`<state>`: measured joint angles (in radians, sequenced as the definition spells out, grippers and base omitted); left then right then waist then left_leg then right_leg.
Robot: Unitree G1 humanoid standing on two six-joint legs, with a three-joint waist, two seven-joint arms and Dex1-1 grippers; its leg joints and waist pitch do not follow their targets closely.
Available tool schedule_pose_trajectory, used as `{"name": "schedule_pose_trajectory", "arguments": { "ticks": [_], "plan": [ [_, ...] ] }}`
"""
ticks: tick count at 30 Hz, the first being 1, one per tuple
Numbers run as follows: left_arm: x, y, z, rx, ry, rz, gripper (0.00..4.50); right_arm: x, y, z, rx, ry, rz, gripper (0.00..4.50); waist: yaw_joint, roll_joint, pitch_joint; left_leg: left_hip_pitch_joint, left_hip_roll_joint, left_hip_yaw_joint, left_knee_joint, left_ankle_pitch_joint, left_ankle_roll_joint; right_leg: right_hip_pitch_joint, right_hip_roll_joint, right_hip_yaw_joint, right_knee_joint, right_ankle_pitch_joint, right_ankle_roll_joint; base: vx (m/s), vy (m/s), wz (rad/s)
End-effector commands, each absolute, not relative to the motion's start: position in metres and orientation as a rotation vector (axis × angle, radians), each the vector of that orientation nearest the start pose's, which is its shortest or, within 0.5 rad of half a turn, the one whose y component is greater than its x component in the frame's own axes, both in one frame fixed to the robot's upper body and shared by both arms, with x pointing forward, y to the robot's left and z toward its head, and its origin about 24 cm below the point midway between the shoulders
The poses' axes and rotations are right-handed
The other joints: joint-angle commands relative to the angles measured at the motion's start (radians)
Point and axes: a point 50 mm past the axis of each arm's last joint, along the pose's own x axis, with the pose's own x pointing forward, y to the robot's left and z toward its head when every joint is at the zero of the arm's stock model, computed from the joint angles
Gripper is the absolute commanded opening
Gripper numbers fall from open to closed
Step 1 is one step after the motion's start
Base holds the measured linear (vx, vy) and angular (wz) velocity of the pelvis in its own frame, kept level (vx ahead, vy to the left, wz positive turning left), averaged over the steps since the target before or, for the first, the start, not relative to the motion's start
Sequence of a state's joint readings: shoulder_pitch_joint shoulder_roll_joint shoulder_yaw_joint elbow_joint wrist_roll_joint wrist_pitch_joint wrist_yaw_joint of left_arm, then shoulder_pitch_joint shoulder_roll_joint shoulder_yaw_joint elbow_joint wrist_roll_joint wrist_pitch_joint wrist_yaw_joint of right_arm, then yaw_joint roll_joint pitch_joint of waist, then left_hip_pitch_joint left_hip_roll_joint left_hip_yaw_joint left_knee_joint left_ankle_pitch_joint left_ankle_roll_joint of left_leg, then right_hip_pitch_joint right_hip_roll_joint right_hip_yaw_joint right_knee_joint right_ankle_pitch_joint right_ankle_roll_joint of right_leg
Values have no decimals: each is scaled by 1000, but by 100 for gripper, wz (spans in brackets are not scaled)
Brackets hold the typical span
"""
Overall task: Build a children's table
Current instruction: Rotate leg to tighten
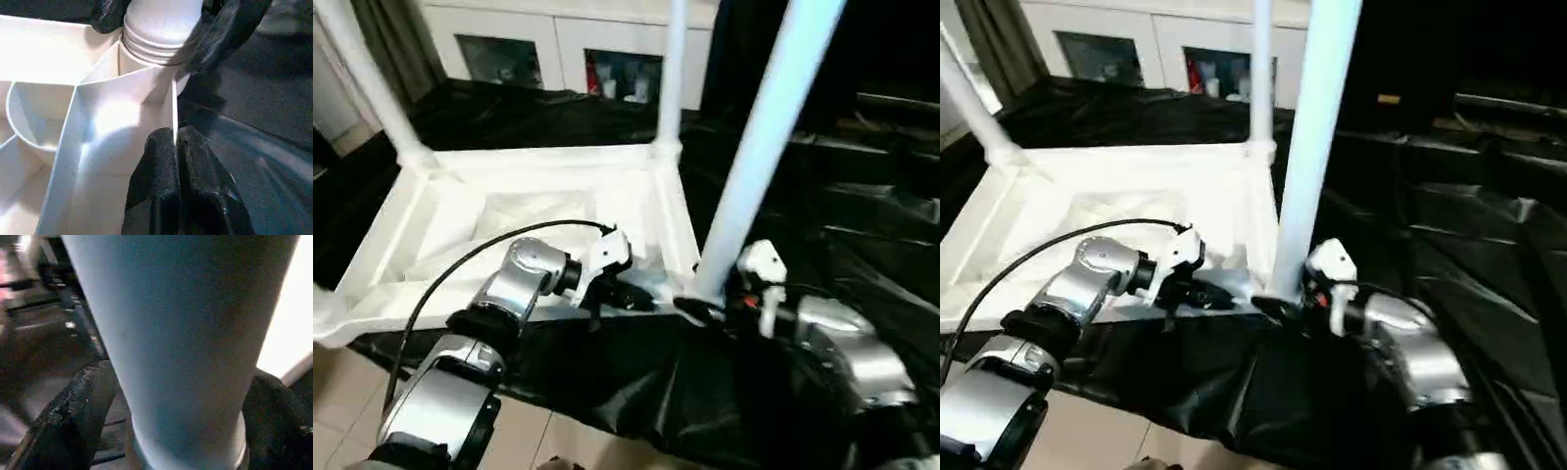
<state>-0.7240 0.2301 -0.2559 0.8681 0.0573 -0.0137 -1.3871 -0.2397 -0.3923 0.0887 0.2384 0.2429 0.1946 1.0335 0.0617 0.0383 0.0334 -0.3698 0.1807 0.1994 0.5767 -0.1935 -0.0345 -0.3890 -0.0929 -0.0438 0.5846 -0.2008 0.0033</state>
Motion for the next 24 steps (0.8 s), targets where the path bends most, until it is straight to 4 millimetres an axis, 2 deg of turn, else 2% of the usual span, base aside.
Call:
{"name": "schedule_pose_trajectory", "arguments": {
  "ticks": [1, 3, 4, 6, 7, 8, 10, 11, 13, 14, 16, 19, 21, 22, 24],
  "plan": [
    [315, 102, 38, 315, 549, -1617, 0, 264, -161, 46, -28, 280, 1165, 365, 3, -3, -59, 15, 56, -16, -48, -88, 151, 47, -54, 28, -34, 133, -330, 0, 0, 0],
    [315, 102, 38, 308, 555, -1623, 0, 263, -162, 47, -28, 282, 1183, 347, 3, -5, -53, 15, 57, -16, -54, -127, 128, 47, -54, 28, -40, 58, -323, 0, 0, 0],
    [315, 103, 38, 307, 560, -1625, 0, 263, -162, 48, -29, 281, 1190, 335, 3, -4, -50, 17, 59, -17, -60, -173, 99, 46, -55, 28, -47, -18, -315, 0, 0, 0],
    [315, 104, 39, 307, 562, -1623, 0, 264, -162, 48, -29, 281, 1194, 324, 3, -10, -48, 17, 59, -17, -62, -194, 83, 45, -55, 30, -50, -54, -309, 0, 0, 0],
    [315, 104, 39, 307, 562, -1623, 0, 264, -162, 48, -29, 281, 1194, 315, 2, -7, -46, 17, 58, -18, -64, -208, 71, 43, -56, 30, -53, -85, -301, 0, 0, 0],
    [316, 105, 39, 306, 558, -1613, 0, 264, -161, 47, -32, 285, 1200, 309, 2, -9, -46, 18, 58, -18, -65, -217, 62, 42, -56, 32, -55, -107, -294, 0, 0, 0],
    [316, 106, 39, 305, 553, -1600, 0, 264, -159, 45, -40, 294, 1212, 294, 3, -11, -46, 16, 58, -19, -65, -217, 55, 42, -58, 33, -55, -126, -285, 0, 0, 0],
    [316, 106, 39, 305, 551, -1596, 0, 264, -158, 44, -42, 296, 1215, 287, 2, -17, -45, 17, 57, -17, -65, -218, 54, 41, -57, 34, -56, -129, -283, 0, 0, 0],
    [316, 108, 39, 303, 551, -1593, 0, 262, -156, 44, -39, 298, 1221, 270, 4, -19, -45, 15, 56, -18, -63, -200, 59, 42, -59, 34, -55, -122, -280, 0, 0, 0],
    [316, 108, 39, 302, 551, -1592, 0, 262, -156, 43, -38, 299, 1222, 270, 5, -17, -47, 15, 57, -18, -63, -188, 62, 41, -59, 34, -53, -110, -281, 0, 0, 0],
    [317, 109, 39, 304, 548, -1576, 0, 262, -155, 41, -25, 303, 1211, 261, 4, -20, -47, 13, 56, -18, -61, -174, 70, 42, -58, 33, -50, -92, -282, 0, 0, 0],
    [320, 106, 40, 300, 521, -1529, 0, 260, -153, 37, 5, 292, 1171, 259, 4, -19, -45, 13, 56, -18, -62, -181, 72, 41, -60, 33, -53, -109, -281, 0, 0, 0],
    [323, 101, 39, 293, 497, -1483, 0, 262, -150, 32, 33, 285, 1092, 258, 3, -19, -43, 13, 56, -18, -64, -197, 63, 39, -60, 34, -56, -137, -276, 0, 0, 0],
    [324, 98, 39, 292, 486, -1461, 0, 263, -149, 30, 45, 287, 1054, 258, 2, -15, -41, 14, 55, -19, -65, -215, 51, 36, -61, 35, -61, -166, -270, 0, 0, 0],
    [327, 91, 39, 290, 461, -1409, 0, 267, -147, 21, 54, 312, 937, 257, -5, -16, -38, 19, 53, -22, -71, -262, 27, 32, -61, 35, -69, -241, -253, 0, 0, 0]
  ]
}}
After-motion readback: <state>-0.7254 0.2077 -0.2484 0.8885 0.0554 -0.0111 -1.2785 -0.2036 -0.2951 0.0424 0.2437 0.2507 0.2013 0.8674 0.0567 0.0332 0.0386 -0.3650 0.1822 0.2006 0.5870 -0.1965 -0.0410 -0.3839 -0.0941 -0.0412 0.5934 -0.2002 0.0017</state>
